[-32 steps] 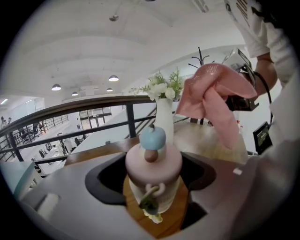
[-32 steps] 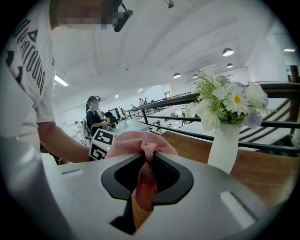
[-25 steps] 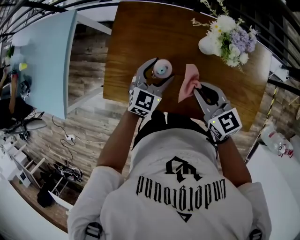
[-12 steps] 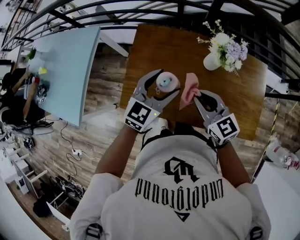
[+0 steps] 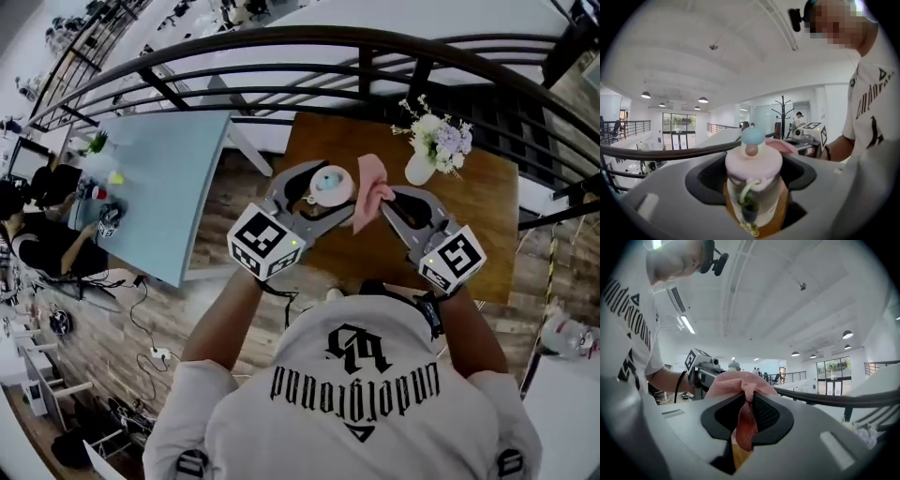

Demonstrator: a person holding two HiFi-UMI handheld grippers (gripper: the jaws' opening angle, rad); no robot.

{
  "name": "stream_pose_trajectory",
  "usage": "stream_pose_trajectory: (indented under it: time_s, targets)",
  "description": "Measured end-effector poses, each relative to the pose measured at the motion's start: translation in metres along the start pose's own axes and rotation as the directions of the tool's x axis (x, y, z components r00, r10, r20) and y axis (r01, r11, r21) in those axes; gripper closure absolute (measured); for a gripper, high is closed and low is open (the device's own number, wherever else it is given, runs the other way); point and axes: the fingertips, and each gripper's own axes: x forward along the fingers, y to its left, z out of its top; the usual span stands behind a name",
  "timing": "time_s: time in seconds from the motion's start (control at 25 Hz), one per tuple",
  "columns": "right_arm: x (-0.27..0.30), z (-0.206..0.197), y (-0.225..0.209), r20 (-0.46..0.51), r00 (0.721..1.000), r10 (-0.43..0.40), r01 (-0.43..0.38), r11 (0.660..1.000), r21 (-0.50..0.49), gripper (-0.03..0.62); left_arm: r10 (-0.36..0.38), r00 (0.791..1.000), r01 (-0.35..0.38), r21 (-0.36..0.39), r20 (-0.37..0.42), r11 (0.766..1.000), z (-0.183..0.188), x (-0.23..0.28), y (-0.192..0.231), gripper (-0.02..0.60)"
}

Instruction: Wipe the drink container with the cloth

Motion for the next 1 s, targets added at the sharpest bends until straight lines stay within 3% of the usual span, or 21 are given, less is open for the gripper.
stream_pose_trajectory:
  time_s: [0.16,0.4,0.64,0.88,1.0]
  targets:
    - [0.013,0.06,0.02,0.072,0.996,0.056,-0.048,0.994,-0.098,0.548,-0.053,0.999,0.053,0.029,0.012,0.998,0.031,-0.014,-0.01,0.196]
    - [0.007,0.094,0.042,0.111,0.99,0.088,-0.071,0.986,-0.152,0.548,-0.118,0.992,0.118,0.021,0.038,0.993,0.063,-0.027,-0.035,0.196]
    - [-0.001,0.072,0.048,0.115,0.993,0.008,0.002,0.996,-0.086,0.548,-0.13,0.988,0.131,-0.003,0.08,0.991,0.09,-0.042,-0.041,0.196]
    - [-0.005,0.013,0.065,0.038,0.998,-0.045,0.045,0.999,-0.017,0.548,-0.095,0.992,0.097,-0.02,0.084,0.995,0.099,-0.049,-0.035,0.196]
    - [0.002,0.003,0.077,0.018,0.998,-0.057,0.057,0.998,-0.01,0.548,-0.09,0.993,0.092,-0.025,0.076,0.995,0.097,-0.054,-0.026,0.196]
